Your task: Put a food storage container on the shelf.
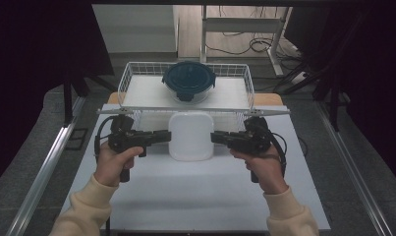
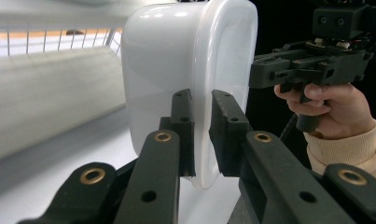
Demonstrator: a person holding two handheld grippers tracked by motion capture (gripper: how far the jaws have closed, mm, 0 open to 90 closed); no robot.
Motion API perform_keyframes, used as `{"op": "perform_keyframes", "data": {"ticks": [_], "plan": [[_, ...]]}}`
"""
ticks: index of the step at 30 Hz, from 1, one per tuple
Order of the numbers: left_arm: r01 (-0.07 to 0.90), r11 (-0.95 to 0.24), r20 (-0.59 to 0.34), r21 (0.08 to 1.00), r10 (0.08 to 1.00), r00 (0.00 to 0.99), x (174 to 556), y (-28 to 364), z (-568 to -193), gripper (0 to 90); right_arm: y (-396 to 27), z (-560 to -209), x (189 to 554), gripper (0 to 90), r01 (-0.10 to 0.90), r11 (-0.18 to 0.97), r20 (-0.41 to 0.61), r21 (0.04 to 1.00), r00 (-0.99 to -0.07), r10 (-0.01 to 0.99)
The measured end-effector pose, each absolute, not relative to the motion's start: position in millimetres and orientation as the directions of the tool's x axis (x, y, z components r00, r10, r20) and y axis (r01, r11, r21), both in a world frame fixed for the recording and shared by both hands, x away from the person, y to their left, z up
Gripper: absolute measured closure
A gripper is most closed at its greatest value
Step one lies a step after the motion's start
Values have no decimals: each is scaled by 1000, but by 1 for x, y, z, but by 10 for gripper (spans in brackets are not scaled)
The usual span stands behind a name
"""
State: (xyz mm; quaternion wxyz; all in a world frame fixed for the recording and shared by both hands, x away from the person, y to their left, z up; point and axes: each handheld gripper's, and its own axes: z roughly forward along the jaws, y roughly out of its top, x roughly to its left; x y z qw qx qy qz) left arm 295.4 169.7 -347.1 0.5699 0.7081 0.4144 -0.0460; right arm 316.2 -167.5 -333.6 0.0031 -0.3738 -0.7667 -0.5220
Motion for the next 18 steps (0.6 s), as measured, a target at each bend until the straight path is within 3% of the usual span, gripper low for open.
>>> {"op": "perform_keyframes", "data": {"ticks": [18], "plan": [[594,-13,-493,804,544,679,328,177,-289,805,-160,-274,346,792,538,173,363,825,-740,567]]}}
